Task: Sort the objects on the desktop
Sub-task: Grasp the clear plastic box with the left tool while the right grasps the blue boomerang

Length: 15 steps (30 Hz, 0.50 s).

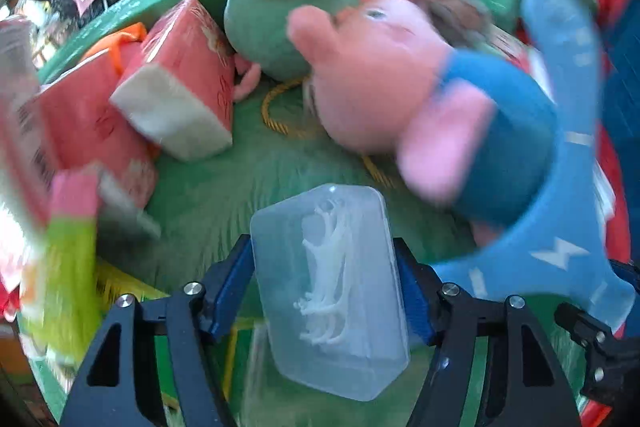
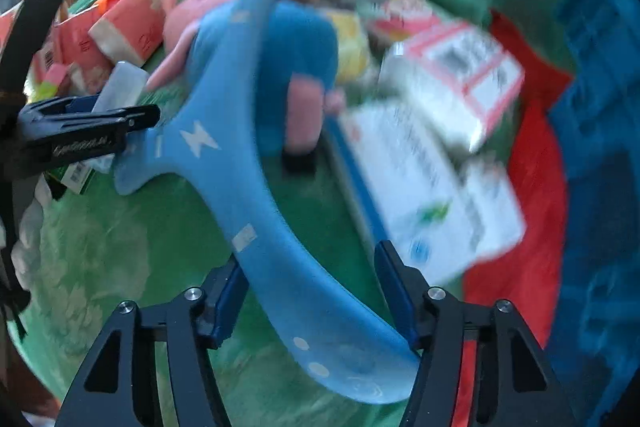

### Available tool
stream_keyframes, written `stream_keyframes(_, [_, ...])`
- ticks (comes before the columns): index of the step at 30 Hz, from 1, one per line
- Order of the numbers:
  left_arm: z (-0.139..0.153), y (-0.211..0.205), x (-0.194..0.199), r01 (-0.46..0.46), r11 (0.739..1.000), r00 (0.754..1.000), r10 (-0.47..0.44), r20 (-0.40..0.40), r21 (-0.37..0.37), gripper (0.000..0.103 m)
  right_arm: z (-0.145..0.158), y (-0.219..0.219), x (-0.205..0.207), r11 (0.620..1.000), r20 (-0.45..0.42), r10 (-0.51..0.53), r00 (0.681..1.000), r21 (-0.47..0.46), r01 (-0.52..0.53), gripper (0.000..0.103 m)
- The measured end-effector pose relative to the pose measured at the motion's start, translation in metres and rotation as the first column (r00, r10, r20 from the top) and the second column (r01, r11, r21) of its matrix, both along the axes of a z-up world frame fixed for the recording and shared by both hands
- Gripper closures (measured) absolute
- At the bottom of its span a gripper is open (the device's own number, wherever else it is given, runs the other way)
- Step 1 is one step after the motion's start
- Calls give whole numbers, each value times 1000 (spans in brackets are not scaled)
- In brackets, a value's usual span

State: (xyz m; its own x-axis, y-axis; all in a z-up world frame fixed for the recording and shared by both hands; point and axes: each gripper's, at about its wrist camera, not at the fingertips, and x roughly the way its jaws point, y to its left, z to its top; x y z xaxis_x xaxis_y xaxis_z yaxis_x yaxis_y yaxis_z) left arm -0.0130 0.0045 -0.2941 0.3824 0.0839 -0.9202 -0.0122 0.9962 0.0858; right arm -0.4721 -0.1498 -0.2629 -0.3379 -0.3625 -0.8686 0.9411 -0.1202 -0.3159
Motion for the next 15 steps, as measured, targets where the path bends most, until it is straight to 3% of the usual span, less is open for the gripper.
stream_keyframes(2, [5, -9, -34, 18, 1000, 1000, -18, -2, -3, 39, -6, 20, 1, 1000, 45, -19, 999, 14, 19, 52])
stream_keyframes(5, [7, -18, -75, 28, 1000, 1000, -28, -12, 3, 42, -17, 52, 0, 996, 99, -76, 992, 45, 72, 55])
stream_keyframes(6, [7, -21, -93, 24, 1000, 999, -24, -22, -9, 46, -20, 63, 1, 995, 110, -89, 990, 55, 84, 56])
stream_keyframes(7, [7, -24, -106, 23, 1000, 999, -24, -32, -16, 64, -22, 75, 2, 994, 114, -101, 988, 63, 94, 56])
stream_keyframes(8, [7, -26, -115, 20, 999, 998, -22, -53, -27, 69, -23, 85, 2, 992, 116, -110, 987, 68, 102, 56])
stream_keyframes(10, [4, -22, -137, 1, 998, 996, -7, -87, -67, 69, -23, 102, 4, 991, 122, -115, 986, 83, 105, 56])
stream_keyframes(13, [9, -16, -153, -24, 996, 997, 18, -80, -82, 69, -16, 118, 5, 990, 94, -125, 988, 76, 118, 48])
stream_keyframes(15, [15, -4, -155, -53, 993, 996, 45, -76, -109, 69, -9, 124, 5, 991, 81, -128, 988, 58, 124, 31])
